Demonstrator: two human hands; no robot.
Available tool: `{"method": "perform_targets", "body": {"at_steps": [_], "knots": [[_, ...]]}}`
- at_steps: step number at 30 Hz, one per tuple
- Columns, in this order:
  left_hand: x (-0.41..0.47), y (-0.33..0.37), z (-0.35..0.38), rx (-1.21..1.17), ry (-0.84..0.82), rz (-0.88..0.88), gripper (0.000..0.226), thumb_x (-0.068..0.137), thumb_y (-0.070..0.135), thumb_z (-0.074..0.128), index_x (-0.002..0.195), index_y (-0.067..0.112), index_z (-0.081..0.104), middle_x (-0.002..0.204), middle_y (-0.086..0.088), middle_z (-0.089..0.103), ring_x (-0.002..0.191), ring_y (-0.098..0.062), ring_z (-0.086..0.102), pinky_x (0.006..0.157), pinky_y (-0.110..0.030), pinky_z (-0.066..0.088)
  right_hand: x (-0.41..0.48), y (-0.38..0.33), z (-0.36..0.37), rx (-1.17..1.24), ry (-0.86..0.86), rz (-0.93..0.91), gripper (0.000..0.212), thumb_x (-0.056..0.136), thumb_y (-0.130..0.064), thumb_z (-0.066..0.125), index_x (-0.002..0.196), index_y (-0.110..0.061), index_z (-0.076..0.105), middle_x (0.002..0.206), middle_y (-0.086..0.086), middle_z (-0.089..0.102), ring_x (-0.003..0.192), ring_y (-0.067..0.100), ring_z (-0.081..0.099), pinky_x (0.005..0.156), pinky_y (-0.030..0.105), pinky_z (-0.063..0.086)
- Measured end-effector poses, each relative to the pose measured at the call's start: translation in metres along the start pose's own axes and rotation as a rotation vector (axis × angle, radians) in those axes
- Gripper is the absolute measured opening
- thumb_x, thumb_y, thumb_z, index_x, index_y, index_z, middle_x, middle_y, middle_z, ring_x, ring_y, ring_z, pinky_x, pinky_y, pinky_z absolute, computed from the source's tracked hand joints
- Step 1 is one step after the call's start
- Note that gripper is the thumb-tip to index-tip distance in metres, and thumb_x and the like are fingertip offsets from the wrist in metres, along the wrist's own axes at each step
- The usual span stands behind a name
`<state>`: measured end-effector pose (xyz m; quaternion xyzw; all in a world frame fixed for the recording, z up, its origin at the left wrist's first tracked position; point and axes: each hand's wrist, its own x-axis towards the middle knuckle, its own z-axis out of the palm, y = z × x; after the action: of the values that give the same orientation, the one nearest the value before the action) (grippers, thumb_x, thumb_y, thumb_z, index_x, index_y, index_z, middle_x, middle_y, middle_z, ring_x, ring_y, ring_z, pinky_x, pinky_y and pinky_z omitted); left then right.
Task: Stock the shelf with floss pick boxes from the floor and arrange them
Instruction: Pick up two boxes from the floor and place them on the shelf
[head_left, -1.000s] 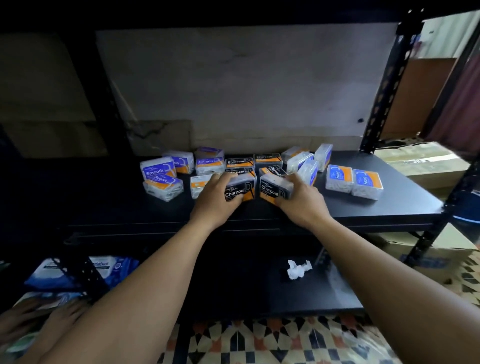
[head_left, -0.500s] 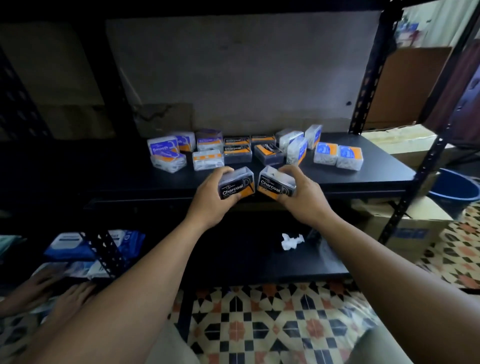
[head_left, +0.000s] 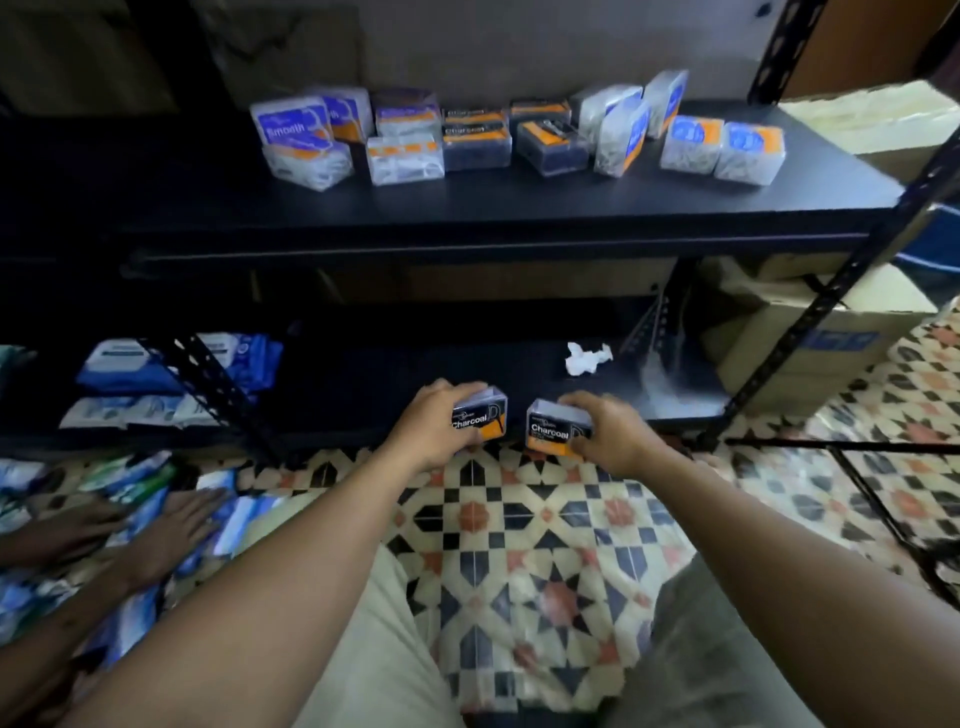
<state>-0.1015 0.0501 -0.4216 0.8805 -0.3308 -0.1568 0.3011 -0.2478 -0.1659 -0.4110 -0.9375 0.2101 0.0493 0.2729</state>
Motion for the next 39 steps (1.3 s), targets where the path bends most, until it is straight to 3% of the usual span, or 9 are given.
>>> {"method": "perform_targets", "body": {"at_steps": [4,8,12,14,17,20,25,30,39], "knots": [[0.004,-0.029,0.036,0.015,-0.125,-0.114,0.066,0.082,0.022,0.075,0.143,0.031,0.049,0.106,0.001,0.048,0.106,-0.021,0.052,0.089,-0.028,0.042,0.006,0.026,0.036,0.024,-0.132,0.066,0.057,0.082,-0.015,0.069,0.131,-0.036,0.049,0.116,0.005,0.061,0.097,0.023,0.06,0.084,0.036,0.051],[0.011,-0.046,0.062,0.006,-0.217,-0.192,0.063,0.081,0.021,0.076,0.139,0.028,0.052,0.124,-0.001,0.055,0.116,-0.021,0.053,0.096,-0.03,0.043,0.019,0.041,0.059,0.06,-0.219,0.122,0.051,0.085,-0.008,0.068,0.131,-0.029,0.056,0.116,-0.001,0.062,0.1,0.017,0.057,0.083,0.03,0.047],[0.021,-0.058,0.083,-0.074,-0.303,-0.22,0.047,0.079,0.012,0.077,0.124,0.021,0.063,0.111,0.008,0.061,0.104,-0.013,0.061,0.078,-0.017,0.039,0.034,0.052,0.076,0.112,-0.322,0.139,0.053,0.086,-0.009,0.067,0.134,-0.027,0.057,0.122,0.004,0.064,0.107,0.022,0.061,0.091,0.034,0.051],[0.026,-0.066,0.089,-0.057,-0.354,-0.249,0.054,0.081,0.021,0.078,0.131,0.019,0.059,0.125,0.004,0.061,0.116,-0.018,0.06,0.083,-0.017,0.038,0.038,0.059,0.081,0.106,-0.399,0.148,0.057,0.091,-0.02,0.066,0.143,-0.032,0.046,0.134,0.004,0.058,0.115,0.022,0.057,0.098,0.034,0.047],[0.031,-0.078,0.092,0.032,-0.431,-0.325,0.077,0.085,0.037,0.072,0.152,0.024,0.035,0.152,-0.003,0.039,0.137,-0.025,0.042,0.102,-0.027,0.037,0.042,0.066,0.082,0.095,-0.438,0.155,0.071,0.094,-0.032,0.063,0.154,-0.035,0.024,0.155,0.006,0.035,0.127,0.026,0.051,0.105,0.032,0.04],[0.033,-0.086,0.09,0.129,-0.41,-0.352,0.076,0.087,0.045,0.067,0.152,0.033,0.031,0.156,-0.006,0.034,0.141,-0.027,0.032,0.111,-0.039,0.035,0.046,0.066,0.078,0.084,-0.397,0.164,0.071,0.095,-0.028,0.062,0.155,-0.033,0.022,0.157,0.008,0.032,0.126,0.027,0.052,0.102,0.029,0.039],[0.04,-0.062,0.071,0.17,-0.365,-0.286,0.064,0.091,0.046,0.06,0.149,0.03,0.037,0.154,-0.005,0.035,0.141,-0.026,0.031,0.111,-0.04,0.035,0.052,0.047,0.06,0.018,-0.326,0.151,0.054,0.097,-0.031,0.058,0.148,-0.026,0.04,0.146,0.006,0.05,0.129,0.026,0.049,0.102,0.031,0.04],[0.05,-0.01,0.037,0.231,-0.31,-0.148,0.061,0.089,0.049,0.06,0.145,0.03,0.044,0.141,0.0,0.052,0.128,-0.022,0.047,0.099,-0.034,0.044,0.05,0.021,0.024,-0.005,-0.221,0.092,0.045,0.092,-0.041,0.06,0.134,-0.026,0.055,0.124,0.002,0.066,0.109,0.023,0.061,0.09,0.035,0.051],[0.039,0.097,-0.059,0.311,-0.052,0.095,0.057,0.085,0.059,0.062,0.136,0.035,0.053,0.127,0.004,0.06,0.11,-0.017,0.059,0.093,-0.039,0.051,0.024,-0.032,-0.079,-0.036,0.121,-0.086,0.044,0.088,-0.054,0.061,0.128,-0.036,0.057,0.111,-0.01,0.065,0.098,0.015,0.062,0.087,0.036,0.052]]}}
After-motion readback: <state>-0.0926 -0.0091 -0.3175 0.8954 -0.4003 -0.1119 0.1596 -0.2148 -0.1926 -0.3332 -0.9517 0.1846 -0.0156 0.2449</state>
